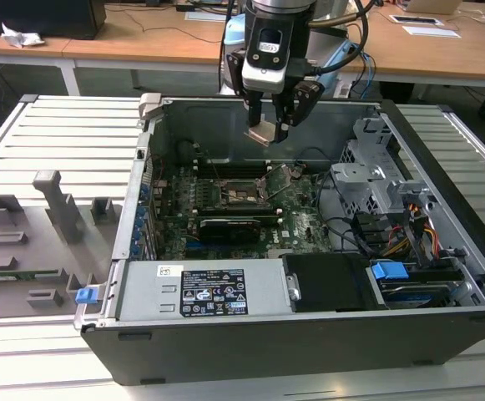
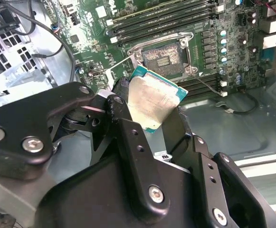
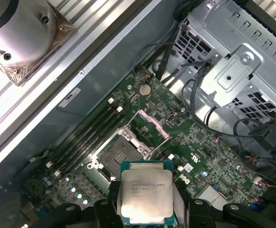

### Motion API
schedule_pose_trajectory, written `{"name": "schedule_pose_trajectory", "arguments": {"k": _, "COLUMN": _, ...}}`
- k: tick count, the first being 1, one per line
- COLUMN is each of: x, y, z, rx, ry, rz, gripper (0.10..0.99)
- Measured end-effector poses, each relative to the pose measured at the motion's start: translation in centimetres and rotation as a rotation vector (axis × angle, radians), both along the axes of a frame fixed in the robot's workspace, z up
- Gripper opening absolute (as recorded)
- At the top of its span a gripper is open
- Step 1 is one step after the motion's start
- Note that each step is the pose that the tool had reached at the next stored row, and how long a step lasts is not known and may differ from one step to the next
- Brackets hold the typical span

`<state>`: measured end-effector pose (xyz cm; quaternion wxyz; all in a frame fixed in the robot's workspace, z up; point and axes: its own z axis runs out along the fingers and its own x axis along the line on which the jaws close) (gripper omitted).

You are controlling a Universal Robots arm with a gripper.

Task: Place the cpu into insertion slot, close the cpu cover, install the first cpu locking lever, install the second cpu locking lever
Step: 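Place the cpu into insertion slot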

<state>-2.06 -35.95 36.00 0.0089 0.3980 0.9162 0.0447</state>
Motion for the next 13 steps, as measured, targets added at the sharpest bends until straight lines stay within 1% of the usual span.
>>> {"name": "schedule_pose_trajectory", "arguments": {"k": 8, "x": 0.0, "y": 0.0, "z": 0.0, "rx": 0.0, "ry": 0.0, "rz": -0.03, "gripper": 0.525}}
{"name": "schedule_pose_trajectory", "arguments": {"k": 13, "x": 0.0, "y": 0.0, "z": -0.01, "rx": 0.0, "ry": 0.0, "rz": -0.058, "gripper": 0.525}}
